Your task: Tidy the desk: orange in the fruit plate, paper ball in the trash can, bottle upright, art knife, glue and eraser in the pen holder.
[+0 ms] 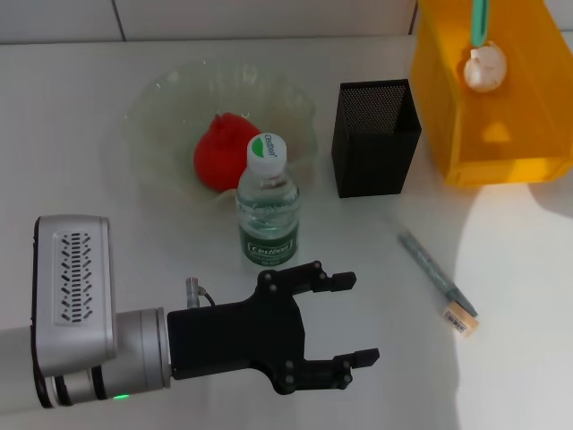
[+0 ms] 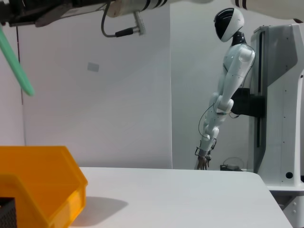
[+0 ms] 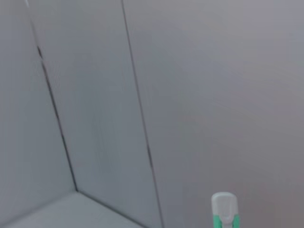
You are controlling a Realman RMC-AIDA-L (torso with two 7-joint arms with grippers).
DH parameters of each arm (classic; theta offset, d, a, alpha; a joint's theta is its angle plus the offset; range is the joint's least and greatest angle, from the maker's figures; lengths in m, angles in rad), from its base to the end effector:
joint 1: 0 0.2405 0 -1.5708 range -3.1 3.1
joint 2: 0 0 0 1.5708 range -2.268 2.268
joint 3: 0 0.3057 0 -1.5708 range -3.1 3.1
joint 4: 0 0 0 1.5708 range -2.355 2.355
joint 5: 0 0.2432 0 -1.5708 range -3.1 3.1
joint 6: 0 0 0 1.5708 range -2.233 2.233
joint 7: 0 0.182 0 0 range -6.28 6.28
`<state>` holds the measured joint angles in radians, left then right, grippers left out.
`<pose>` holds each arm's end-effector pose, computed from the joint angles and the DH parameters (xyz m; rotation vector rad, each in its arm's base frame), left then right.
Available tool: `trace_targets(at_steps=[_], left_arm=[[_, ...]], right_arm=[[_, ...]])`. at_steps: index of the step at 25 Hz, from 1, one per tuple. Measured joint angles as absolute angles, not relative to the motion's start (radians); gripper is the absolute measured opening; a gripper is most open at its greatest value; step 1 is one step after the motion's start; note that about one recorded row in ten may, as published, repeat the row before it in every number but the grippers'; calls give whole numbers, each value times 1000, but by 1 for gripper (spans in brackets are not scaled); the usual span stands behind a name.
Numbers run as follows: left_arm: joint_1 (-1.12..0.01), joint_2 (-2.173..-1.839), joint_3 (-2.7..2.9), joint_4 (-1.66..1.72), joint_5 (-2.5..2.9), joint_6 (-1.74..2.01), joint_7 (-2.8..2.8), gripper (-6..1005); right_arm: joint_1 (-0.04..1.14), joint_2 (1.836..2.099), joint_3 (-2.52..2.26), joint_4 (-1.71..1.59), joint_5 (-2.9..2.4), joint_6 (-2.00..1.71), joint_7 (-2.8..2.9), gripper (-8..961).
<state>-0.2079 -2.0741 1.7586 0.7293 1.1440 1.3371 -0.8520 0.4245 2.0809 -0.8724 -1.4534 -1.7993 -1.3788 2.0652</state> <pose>-0.2628 0.2705 -0.1647 -2.8319 -0.0707 -0.9408 0.1876 0.4356 0.0916 -2.3676 0.5866 0.7786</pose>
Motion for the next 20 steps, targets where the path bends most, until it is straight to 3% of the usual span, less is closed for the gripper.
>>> trace_targets(at_steps=[11,20], left_arm=[[-214,-2074,1766,714,1143,1333,-852,786],[-222,-2074,1768,703,1143,1335,-852,786]], right_arm=[[466,2075,-849,-781,-1377,-1380,1270,175],[539,2074,-853,-579,-1367,-1364,1117,200]])
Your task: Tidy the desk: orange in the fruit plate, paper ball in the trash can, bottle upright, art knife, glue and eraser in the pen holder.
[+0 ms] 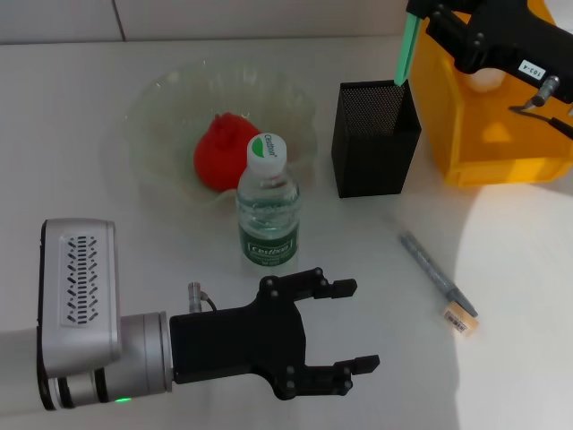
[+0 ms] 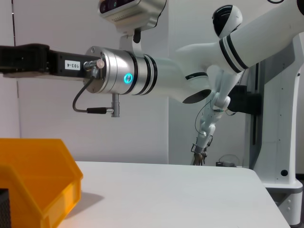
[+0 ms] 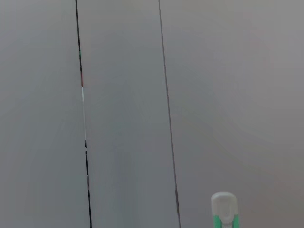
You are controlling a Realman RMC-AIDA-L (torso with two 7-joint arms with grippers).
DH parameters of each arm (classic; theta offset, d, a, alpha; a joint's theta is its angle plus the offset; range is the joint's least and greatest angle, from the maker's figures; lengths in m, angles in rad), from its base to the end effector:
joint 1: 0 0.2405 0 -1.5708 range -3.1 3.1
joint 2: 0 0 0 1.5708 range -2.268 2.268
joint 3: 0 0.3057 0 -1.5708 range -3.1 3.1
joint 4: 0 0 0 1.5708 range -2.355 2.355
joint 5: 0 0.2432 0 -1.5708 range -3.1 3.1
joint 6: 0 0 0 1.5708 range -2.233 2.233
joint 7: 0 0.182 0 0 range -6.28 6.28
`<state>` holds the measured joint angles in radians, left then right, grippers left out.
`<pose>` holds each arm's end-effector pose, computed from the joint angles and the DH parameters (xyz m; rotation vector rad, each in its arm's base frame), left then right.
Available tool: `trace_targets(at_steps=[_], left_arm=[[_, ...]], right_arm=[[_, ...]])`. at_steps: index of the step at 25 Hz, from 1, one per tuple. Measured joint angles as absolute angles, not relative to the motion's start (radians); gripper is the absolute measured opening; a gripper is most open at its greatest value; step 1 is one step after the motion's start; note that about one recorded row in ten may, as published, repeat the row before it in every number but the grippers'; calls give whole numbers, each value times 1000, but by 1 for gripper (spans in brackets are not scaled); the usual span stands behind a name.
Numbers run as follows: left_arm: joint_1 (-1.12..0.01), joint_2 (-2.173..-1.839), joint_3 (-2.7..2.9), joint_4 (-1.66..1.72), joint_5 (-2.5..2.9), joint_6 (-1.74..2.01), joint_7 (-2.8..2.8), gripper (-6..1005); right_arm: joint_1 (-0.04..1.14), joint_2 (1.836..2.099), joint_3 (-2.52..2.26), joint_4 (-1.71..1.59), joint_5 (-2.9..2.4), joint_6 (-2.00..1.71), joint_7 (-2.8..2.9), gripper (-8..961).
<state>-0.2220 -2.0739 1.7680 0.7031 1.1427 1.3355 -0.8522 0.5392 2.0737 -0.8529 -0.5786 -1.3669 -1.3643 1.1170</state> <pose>-0.2654 0.2696 -0.1687 -2.8507 -0.0861 -0.9301 0.2573 0.4488 -0.0198 -2.2774 0.3695 1.0707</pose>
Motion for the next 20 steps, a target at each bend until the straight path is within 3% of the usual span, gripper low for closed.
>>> trace_targets(at_steps=[20], left_arm=[[-222,-2075,1770,689,1143,1347,-840,786]], right_arm=[[573,2079,-904,-452,-1378,-1261,1007,273]])
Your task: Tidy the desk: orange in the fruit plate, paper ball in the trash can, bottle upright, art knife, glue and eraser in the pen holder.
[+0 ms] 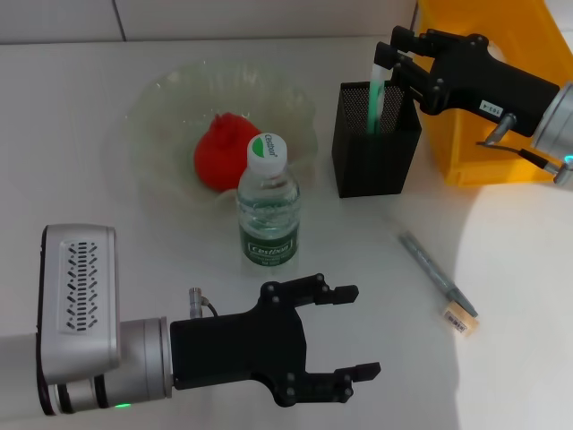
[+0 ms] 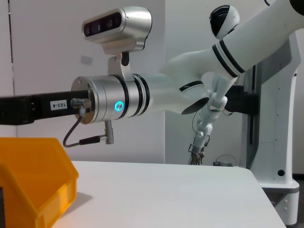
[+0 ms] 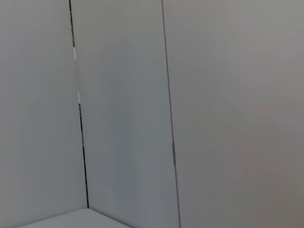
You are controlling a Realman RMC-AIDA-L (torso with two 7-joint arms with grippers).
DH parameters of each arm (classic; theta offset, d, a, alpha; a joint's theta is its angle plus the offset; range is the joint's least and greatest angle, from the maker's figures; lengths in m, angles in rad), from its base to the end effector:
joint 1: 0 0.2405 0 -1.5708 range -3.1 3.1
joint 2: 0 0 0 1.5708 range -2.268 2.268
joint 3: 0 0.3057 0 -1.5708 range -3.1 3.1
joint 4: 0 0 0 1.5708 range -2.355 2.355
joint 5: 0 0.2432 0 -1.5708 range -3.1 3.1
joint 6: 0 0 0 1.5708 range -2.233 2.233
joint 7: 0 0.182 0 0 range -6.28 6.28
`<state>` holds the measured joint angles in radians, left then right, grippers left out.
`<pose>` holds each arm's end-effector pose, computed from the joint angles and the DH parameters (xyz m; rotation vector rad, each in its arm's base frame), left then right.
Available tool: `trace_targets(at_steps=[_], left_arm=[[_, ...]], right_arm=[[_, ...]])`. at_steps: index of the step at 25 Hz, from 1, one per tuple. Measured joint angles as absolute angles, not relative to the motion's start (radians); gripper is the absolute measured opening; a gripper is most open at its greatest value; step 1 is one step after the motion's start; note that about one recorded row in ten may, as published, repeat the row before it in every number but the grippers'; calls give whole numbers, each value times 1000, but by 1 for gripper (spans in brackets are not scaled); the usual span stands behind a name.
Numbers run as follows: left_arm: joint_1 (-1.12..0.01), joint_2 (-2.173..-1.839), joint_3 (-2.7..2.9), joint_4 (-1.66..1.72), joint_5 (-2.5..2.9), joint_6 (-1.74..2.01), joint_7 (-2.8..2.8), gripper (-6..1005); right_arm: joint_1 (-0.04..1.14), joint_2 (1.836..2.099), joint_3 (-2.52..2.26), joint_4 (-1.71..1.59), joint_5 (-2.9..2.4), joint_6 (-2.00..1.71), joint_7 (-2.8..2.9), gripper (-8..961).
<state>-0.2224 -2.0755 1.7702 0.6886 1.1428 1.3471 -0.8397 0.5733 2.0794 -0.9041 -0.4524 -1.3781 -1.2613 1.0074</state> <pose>-0.2670 0.2658 -0.1702 -2.8577 -0.0828 -0.9364 0.2712 0.4504 -0.0622 -2.3233 0.4075 0.9338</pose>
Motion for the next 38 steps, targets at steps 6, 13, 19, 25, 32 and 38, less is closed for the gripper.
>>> trace_targets(at_steps=[6,13,19,25,32,38], left_arm=[[-222,-2076,1770,689,1143,1352,-839,786],[-222,-2075,1767,689,1143,1354,-839,786],[-223,-2073,1769,689,1143,1355,-840,786],[-210,-2068,1761,688,1147,1363,-850,786],[-202,-2066,1747,662,1148,1375,-845,786],[-203,-2066,1747,660,1147,1373,-846,786]], right_arm=[[524,2079,-911,-536,-1384,-1312,1122,337],[410,2078,-908,-917,-1577,-1395,1587,459],[404,2081,-903,-1380,-2056,-1628,2139,599],[473,2080,-922,-1701,-2337,-1943,2429,712],[533,2081,-1070,-1779,-2540,-2096,2534,710],[520,2087,-1247,-1689,-2582,-2028,2554,708]])
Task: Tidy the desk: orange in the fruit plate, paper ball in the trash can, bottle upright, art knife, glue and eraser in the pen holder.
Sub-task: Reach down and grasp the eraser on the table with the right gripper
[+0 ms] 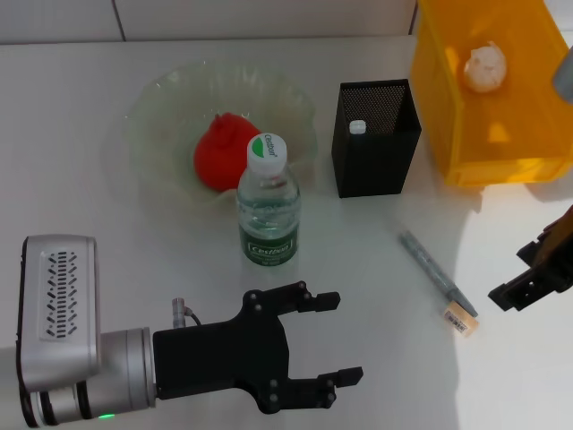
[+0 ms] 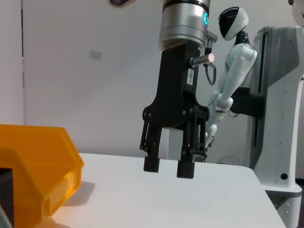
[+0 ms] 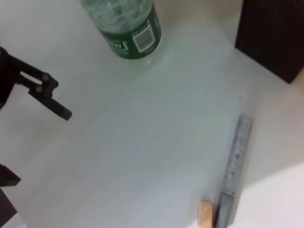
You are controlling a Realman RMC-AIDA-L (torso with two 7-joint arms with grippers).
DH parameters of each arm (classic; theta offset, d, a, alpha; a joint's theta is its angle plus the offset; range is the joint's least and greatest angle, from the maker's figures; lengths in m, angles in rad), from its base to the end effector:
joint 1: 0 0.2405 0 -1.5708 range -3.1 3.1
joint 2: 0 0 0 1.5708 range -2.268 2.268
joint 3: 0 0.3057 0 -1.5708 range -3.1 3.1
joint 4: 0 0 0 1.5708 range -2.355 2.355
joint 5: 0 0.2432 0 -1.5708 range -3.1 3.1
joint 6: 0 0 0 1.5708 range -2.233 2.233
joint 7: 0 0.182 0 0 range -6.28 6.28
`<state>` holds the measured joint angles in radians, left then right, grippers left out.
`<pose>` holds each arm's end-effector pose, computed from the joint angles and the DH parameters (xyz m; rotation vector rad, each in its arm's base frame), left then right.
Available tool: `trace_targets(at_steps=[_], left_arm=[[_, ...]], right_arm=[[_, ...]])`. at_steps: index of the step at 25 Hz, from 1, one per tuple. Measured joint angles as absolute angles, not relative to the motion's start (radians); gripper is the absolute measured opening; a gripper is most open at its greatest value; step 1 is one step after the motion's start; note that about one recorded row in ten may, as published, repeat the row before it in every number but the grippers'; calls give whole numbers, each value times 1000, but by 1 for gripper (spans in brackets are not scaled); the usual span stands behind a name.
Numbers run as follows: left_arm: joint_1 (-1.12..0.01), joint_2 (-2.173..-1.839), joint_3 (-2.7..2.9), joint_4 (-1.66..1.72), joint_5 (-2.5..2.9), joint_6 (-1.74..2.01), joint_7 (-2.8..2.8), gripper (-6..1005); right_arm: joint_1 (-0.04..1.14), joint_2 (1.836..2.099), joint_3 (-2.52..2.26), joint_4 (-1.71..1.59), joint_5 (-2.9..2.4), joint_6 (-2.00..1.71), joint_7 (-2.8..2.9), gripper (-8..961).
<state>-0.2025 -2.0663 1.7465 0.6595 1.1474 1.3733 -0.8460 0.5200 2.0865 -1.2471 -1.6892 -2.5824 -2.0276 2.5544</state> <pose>-0.2818 0.2588 -0.1644 -2.8505 -0.1527 -0.9335 0.2115 0.3475 0.0093 -2.6718 1.0054 -0.6182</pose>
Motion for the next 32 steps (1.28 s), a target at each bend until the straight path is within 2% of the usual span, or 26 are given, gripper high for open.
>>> trace_targets(at_steps=[16,32], left_arm=[[-203,-2066,1747,660,1148,1370,-842,786],[-205,-2066,1747,649,1149,1374,-842,786]], right_arm=[[530,2089,-1548,-1462,-2616,-1784,2616,702],[534,2087,-1597,-1428,-2636,-1726,2638,566]])
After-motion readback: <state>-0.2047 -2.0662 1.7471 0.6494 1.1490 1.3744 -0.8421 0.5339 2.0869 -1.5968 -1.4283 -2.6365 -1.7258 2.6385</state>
